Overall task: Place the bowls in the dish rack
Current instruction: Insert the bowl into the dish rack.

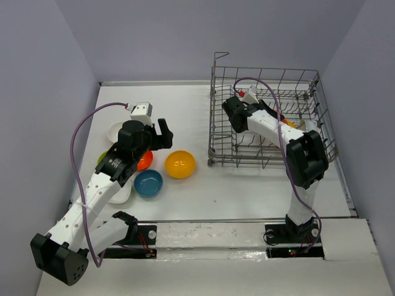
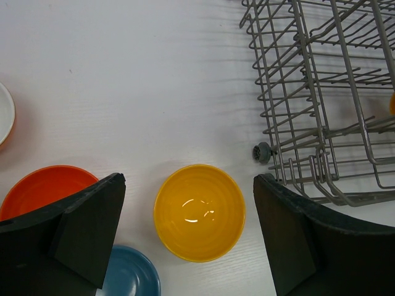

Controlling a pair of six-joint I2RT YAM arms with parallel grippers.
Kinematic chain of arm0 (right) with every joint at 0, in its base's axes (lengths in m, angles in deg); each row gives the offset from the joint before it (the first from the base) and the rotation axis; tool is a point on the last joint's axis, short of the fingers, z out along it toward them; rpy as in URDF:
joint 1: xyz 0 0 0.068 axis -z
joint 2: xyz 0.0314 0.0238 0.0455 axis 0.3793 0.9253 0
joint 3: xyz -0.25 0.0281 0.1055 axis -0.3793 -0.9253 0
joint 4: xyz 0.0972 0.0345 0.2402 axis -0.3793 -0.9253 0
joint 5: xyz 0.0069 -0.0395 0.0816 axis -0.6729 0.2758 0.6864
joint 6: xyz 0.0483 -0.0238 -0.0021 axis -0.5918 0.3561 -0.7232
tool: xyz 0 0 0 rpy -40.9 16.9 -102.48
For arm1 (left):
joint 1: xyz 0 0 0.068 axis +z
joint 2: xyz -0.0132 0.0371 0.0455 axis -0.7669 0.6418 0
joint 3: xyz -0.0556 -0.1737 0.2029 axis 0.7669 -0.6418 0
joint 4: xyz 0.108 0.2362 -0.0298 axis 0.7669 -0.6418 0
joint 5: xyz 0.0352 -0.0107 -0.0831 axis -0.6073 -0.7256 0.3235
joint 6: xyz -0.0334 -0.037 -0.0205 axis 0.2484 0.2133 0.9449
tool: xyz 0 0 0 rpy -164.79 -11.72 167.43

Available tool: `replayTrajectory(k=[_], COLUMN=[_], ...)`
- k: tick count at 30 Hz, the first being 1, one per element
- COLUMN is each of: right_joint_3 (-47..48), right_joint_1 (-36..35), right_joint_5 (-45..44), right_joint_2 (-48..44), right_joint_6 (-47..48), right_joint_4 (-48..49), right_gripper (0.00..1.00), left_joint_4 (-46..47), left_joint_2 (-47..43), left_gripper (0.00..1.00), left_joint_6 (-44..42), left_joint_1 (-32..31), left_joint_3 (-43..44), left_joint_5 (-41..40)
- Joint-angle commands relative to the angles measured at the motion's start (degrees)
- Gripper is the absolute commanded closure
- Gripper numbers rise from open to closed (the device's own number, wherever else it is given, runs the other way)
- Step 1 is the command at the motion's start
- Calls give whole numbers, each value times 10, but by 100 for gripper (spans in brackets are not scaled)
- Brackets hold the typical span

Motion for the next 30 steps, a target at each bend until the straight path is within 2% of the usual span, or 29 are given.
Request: replayTrajectory(k=[1, 10, 20, 30], right_joint_3=[19, 21, 12, 11], right_joint_1=[5, 5, 5, -1], right_joint_5=[-68, -61, -59, -55], right_joint_2=[-5, 2, 4, 16], right_joint_6=[-3, -3, 5, 5], right_joint_4=[18, 19, 31, 31], right_gripper=[95, 87, 72, 68], left_joint_4=[25, 24, 25, 25], left_joint_2=[-1, 0, 1, 0], left_gripper=[6, 7, 6, 6], left_joint_6=[-7, -7, -6, -6], left_joint_1=[0, 0, 0, 0], left_joint_3=[-6, -6, -7, -8], left_joint_5=[9, 8, 10, 10])
